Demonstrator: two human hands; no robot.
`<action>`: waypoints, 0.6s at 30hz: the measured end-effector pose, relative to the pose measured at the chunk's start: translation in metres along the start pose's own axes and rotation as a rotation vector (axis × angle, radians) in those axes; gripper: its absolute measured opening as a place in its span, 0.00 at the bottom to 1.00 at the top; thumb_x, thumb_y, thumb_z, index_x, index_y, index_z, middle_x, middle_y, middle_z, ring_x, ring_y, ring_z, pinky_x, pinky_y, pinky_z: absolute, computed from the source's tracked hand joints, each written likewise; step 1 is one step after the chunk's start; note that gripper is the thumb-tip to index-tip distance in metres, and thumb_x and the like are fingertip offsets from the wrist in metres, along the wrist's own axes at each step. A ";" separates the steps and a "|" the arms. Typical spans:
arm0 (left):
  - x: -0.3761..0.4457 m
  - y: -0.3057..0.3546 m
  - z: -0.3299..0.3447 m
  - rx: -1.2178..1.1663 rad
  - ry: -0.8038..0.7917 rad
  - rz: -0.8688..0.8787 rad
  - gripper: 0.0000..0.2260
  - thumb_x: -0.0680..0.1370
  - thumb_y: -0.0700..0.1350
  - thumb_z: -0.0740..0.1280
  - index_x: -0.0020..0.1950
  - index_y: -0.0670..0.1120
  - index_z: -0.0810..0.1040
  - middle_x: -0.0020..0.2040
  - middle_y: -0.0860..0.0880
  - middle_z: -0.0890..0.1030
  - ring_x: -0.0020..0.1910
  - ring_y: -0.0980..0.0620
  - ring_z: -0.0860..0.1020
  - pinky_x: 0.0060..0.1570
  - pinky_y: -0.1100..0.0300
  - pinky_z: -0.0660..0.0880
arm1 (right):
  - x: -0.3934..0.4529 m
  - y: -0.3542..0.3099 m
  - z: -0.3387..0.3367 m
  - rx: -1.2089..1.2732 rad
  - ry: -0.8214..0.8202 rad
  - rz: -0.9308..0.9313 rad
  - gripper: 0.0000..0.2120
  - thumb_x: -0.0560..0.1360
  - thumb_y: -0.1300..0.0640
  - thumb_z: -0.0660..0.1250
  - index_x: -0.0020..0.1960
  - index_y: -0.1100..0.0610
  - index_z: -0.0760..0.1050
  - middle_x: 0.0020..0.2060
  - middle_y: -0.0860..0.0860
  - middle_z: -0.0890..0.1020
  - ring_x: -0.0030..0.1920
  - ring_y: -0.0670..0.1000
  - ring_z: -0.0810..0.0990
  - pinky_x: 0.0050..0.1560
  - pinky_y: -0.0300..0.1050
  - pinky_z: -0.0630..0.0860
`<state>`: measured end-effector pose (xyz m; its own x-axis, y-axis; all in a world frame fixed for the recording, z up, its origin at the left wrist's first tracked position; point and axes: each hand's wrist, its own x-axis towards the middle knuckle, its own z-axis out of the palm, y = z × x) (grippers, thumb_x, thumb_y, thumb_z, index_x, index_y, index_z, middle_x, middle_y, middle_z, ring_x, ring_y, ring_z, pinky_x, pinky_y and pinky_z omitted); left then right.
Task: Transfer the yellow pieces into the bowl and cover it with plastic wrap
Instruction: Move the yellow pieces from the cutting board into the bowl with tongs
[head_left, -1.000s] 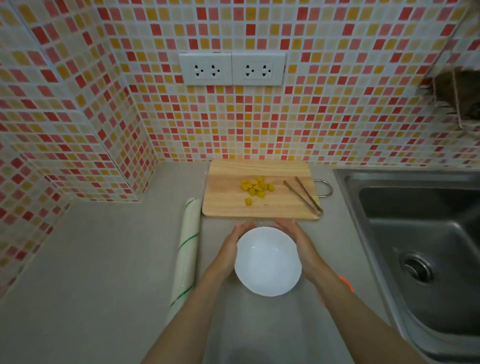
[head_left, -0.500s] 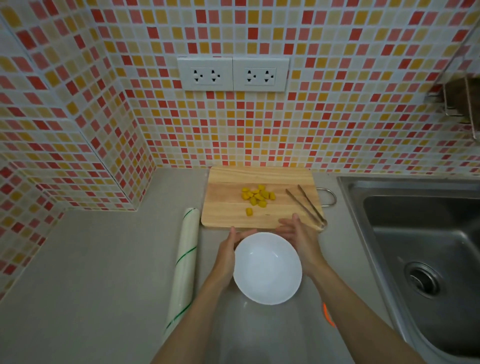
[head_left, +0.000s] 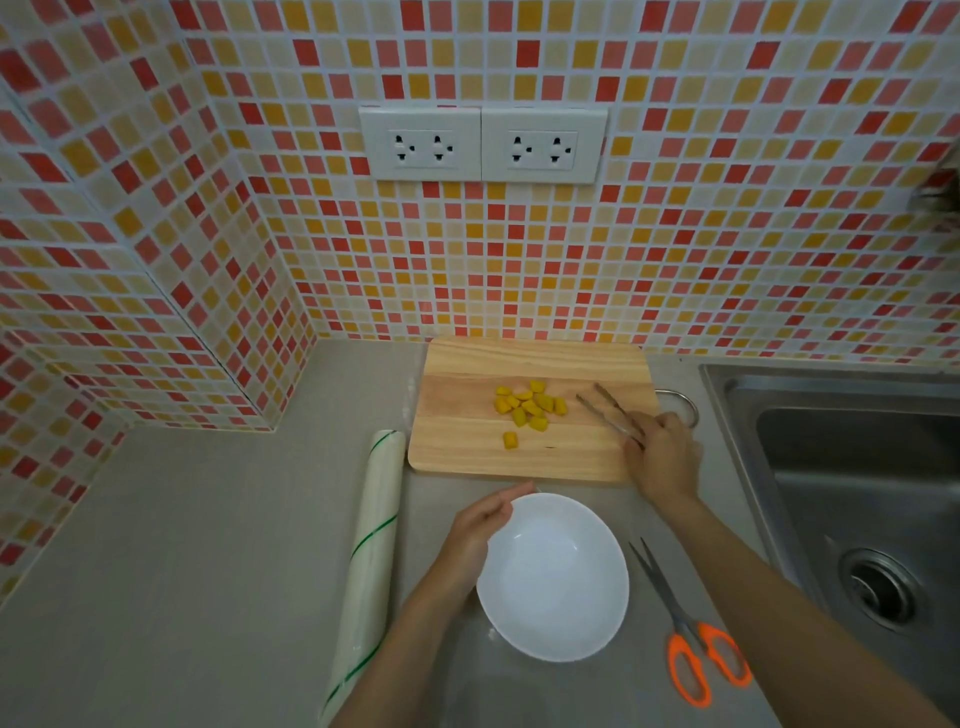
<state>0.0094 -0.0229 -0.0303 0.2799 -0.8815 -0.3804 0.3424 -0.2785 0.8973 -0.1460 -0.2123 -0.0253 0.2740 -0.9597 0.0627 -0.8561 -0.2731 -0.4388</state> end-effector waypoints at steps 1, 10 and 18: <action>0.000 0.000 0.000 0.002 0.003 0.004 0.15 0.76 0.45 0.64 0.61 0.43 0.78 0.56 0.46 0.82 0.56 0.48 0.80 0.58 0.53 0.75 | 0.000 -0.001 0.001 0.051 -0.002 -0.036 0.17 0.72 0.62 0.65 0.61 0.58 0.76 0.50 0.62 0.76 0.52 0.64 0.74 0.54 0.55 0.70; -0.001 0.005 0.002 -0.020 0.035 0.037 0.12 0.79 0.37 0.59 0.58 0.44 0.78 0.50 0.52 0.85 0.51 0.55 0.82 0.51 0.63 0.77 | 0.009 -0.018 0.018 0.067 -0.121 -0.262 0.18 0.72 0.60 0.67 0.62 0.57 0.75 0.46 0.61 0.76 0.48 0.62 0.75 0.49 0.52 0.71; -0.005 0.009 0.005 -0.036 0.074 0.025 0.12 0.79 0.38 0.59 0.57 0.44 0.80 0.51 0.50 0.84 0.50 0.51 0.81 0.55 0.54 0.76 | -0.008 -0.015 0.005 0.274 -0.111 -0.210 0.16 0.73 0.65 0.66 0.60 0.57 0.77 0.41 0.53 0.71 0.42 0.54 0.74 0.41 0.35 0.62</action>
<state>0.0067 -0.0232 -0.0192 0.3535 -0.8573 -0.3743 0.3660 -0.2415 0.8987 -0.1337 -0.1998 -0.0235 0.4900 -0.8675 0.0855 -0.6311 -0.4208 -0.6516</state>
